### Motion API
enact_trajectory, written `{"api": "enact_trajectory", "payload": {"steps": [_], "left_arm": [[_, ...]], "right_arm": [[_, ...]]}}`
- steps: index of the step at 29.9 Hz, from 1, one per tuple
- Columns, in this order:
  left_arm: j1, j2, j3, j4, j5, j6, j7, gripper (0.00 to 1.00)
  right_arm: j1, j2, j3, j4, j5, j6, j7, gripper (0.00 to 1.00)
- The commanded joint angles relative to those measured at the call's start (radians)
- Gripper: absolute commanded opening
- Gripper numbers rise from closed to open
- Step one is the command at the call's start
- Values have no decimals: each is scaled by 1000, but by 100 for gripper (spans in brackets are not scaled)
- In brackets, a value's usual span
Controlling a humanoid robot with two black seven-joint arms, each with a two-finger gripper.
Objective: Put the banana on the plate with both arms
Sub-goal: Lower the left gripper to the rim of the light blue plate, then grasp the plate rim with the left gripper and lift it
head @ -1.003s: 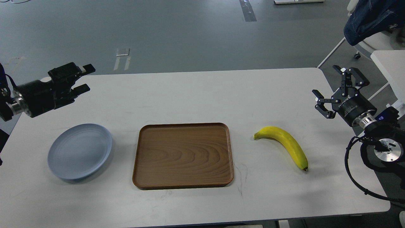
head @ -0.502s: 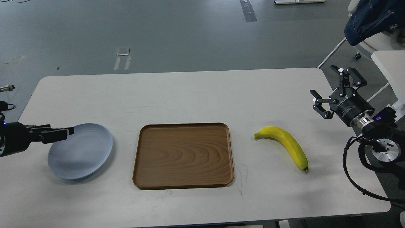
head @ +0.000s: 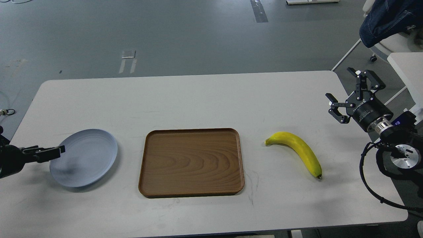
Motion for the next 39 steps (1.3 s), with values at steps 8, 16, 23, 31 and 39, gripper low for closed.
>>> {"api": "enact_trajectory", "payload": {"steps": [8, 16, 23, 31, 39], "left_arm": [[33, -6, 0, 5, -8, 0, 0, 83], [39, -16, 8, 5, -7, 0, 0, 50], [33, -17, 20, 3, -7, 0, 0, 0], [21, -39, 14, 1, -44, 2, 0, 0], [-129, -19, 17, -63, -157, -59, 0, 0]], "right_arm": [[-1, 1, 0, 0, 0, 0, 0, 100], [-1, -1, 0, -1, -1, 0, 0, 100], [-1, -1, -6, 0, -1, 0, 0, 100], [-1, -1, -6, 0, -2, 0, 0, 100], [0, -1, -9, 0, -3, 0, 0, 100]]}}
